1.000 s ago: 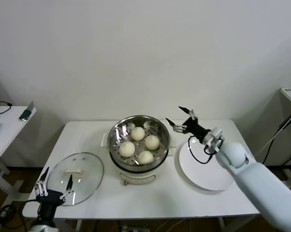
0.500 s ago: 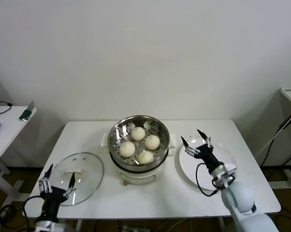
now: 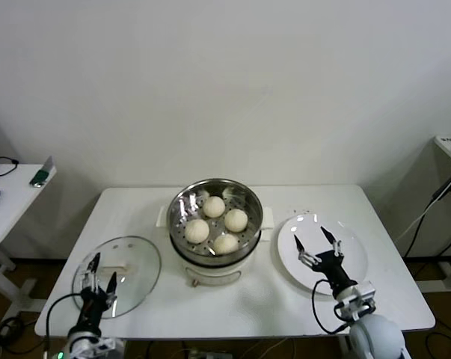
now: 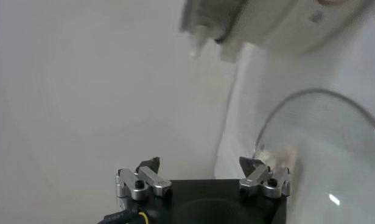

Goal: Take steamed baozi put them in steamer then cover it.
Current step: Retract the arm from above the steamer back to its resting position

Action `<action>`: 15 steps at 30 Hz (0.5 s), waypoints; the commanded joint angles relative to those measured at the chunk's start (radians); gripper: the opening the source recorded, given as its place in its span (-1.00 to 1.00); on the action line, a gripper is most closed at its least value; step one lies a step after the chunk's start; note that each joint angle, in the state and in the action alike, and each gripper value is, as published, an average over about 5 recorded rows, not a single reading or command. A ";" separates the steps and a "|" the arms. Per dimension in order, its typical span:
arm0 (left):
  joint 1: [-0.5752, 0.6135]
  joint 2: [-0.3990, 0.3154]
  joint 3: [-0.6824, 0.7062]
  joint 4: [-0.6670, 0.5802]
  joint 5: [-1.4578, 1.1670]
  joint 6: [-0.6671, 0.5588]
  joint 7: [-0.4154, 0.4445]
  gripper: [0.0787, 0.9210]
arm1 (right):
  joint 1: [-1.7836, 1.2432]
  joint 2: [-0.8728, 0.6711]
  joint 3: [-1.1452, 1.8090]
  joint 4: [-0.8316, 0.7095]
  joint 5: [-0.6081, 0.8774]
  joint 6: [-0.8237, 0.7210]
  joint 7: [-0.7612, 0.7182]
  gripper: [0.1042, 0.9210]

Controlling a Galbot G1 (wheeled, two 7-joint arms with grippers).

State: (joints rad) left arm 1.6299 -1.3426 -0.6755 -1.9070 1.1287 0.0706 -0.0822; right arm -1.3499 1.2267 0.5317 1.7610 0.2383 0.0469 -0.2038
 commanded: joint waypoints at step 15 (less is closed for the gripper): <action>-0.270 0.073 0.061 0.381 0.252 0.046 -0.093 0.77 | 0.023 0.021 0.019 -0.045 -0.051 -0.001 -0.001 0.76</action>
State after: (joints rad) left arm 1.4682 -1.2949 -0.6330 -1.6670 1.3345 0.1174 -0.1389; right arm -1.3319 1.2405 0.5442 1.7255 0.1987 0.0443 -0.2031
